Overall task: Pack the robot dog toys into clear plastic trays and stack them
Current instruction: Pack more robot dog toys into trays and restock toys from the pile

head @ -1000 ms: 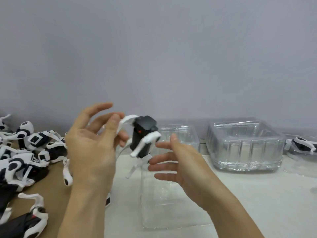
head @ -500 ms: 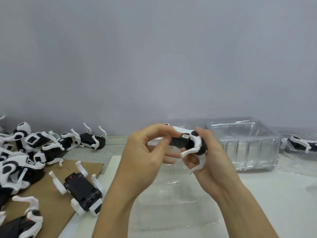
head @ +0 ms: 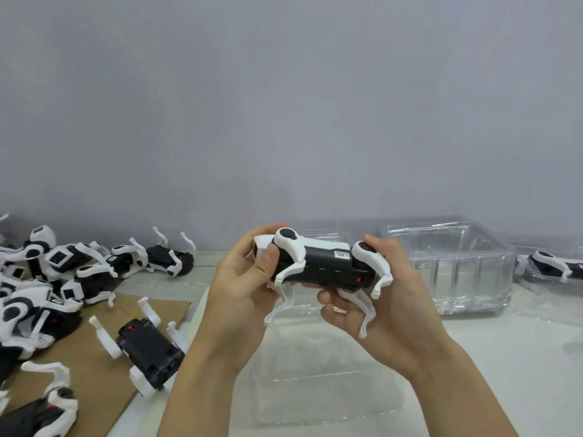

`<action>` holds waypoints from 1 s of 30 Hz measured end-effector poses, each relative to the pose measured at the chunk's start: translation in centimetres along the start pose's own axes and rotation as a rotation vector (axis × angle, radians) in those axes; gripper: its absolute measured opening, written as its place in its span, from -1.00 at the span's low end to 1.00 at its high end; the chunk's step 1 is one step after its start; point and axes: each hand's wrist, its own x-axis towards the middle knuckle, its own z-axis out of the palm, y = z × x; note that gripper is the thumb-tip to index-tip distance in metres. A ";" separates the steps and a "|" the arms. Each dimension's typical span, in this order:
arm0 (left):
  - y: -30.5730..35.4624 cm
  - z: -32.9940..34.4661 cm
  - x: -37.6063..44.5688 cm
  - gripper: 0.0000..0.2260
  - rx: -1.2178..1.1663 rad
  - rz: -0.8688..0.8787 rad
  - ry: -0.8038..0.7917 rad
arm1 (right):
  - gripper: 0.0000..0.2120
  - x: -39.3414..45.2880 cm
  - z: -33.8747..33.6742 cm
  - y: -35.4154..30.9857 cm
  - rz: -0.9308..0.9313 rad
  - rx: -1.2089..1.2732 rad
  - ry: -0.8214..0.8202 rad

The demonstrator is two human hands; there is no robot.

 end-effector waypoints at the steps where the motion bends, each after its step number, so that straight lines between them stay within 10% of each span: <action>1: 0.1 0.0 0.0 -0.73 0.001 0.015 0.007 | -0.71 0.0 0.0 0.0 -0.013 -0.055 0.028; 13: -0.6 -0.3 0.1 -0.83 0.129 0.051 -0.004 | -0.65 -0.6 -0.8 -0.5 -0.548 -1.294 0.174; 23: -1.0 -0.3 -0.1 -0.78 0.364 0.055 -0.051 | -0.67 0.0 -1.4 -0.3 -0.584 -1.419 0.189; 30: -3.4 -3.1 0.5 -0.60 0.601 -0.012 0.367 | -0.70 0.3 -1.8 -0.3 -0.523 -1.560 0.285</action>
